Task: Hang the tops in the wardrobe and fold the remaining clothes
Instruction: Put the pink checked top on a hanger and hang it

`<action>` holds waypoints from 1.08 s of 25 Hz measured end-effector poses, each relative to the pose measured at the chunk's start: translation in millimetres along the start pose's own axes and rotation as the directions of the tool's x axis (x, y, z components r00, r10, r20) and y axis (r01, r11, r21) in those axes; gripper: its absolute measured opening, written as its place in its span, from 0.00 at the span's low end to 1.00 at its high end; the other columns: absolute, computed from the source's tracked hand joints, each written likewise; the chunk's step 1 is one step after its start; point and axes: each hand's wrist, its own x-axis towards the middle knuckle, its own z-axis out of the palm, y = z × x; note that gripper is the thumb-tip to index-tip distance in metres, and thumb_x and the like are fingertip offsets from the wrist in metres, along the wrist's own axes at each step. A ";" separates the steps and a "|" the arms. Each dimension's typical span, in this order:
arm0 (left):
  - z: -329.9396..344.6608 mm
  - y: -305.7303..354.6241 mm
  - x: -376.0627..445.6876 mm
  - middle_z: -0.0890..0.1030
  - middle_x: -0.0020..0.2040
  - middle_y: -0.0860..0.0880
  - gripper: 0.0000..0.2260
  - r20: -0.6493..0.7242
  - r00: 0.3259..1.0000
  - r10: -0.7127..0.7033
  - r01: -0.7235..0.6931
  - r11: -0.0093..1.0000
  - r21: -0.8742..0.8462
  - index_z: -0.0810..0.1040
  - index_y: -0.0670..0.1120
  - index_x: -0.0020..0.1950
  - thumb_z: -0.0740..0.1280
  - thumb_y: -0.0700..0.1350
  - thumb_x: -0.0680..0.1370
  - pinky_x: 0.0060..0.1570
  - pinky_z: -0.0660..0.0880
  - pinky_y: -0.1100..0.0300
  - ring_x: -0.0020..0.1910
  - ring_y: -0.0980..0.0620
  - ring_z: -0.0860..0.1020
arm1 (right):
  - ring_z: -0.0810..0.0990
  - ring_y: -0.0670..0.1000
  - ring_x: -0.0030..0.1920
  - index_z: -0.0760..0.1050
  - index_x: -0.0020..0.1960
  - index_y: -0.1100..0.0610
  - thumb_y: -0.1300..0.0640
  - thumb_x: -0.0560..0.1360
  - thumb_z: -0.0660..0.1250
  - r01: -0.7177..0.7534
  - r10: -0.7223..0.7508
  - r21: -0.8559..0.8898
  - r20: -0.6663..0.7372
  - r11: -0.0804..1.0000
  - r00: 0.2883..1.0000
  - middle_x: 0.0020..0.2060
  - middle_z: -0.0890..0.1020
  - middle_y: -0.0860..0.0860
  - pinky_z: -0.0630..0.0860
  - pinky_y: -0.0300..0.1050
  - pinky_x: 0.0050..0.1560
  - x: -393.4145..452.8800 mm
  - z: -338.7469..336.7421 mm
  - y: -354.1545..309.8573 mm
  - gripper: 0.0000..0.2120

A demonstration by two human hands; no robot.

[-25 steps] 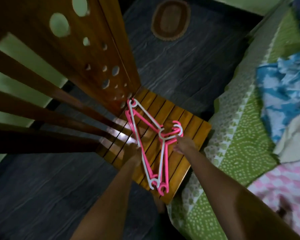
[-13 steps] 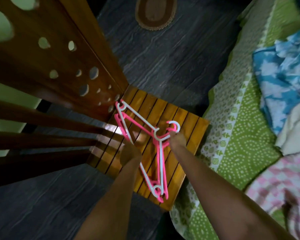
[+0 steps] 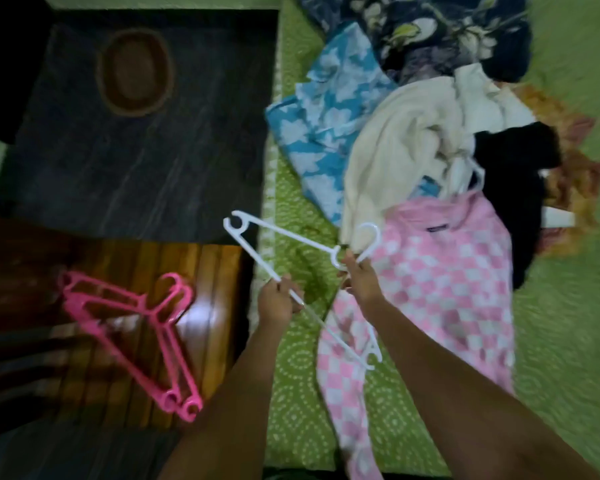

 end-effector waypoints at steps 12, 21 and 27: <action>296.2 84.7 1.5 0.68 0.71 0.43 0.27 0.408 0.884 0.229 -0.367 -0.203 0.908 0.68 0.47 0.71 0.51 0.63 0.80 0.62 0.68 0.47 0.66 0.40 0.71 | 0.65 0.40 0.19 0.70 0.35 0.57 0.53 0.82 0.58 0.105 -0.090 0.057 -0.226 0.993 0.970 0.19 0.73 0.46 0.59 0.33 0.23 97.6 -362.6 -11.1 0.18; 271.4 115.1 -51.1 0.60 0.74 0.45 0.16 0.192 0.948 0.252 -0.148 -0.181 0.972 0.71 0.41 0.68 0.55 0.37 0.81 0.57 0.72 0.52 0.63 0.43 0.71 | 0.72 0.47 0.27 0.70 0.36 0.54 0.45 0.79 0.61 0.332 -0.306 -0.235 0.140 0.913 0.942 0.25 0.74 0.48 0.66 0.47 0.36 112.0 -376.3 -53.4 0.17; 279.8 147.8 -84.4 0.77 0.62 0.44 0.17 0.240 0.968 0.080 -0.246 0.090 0.965 0.74 0.44 0.65 0.64 0.39 0.76 0.56 0.74 0.55 0.61 0.44 0.76 | 0.74 0.50 0.31 0.71 0.43 0.51 0.46 0.81 0.58 0.352 -0.199 -0.539 0.321 0.765 0.926 0.31 0.78 0.52 0.70 0.45 0.34 83.0 -323.7 -106.3 0.12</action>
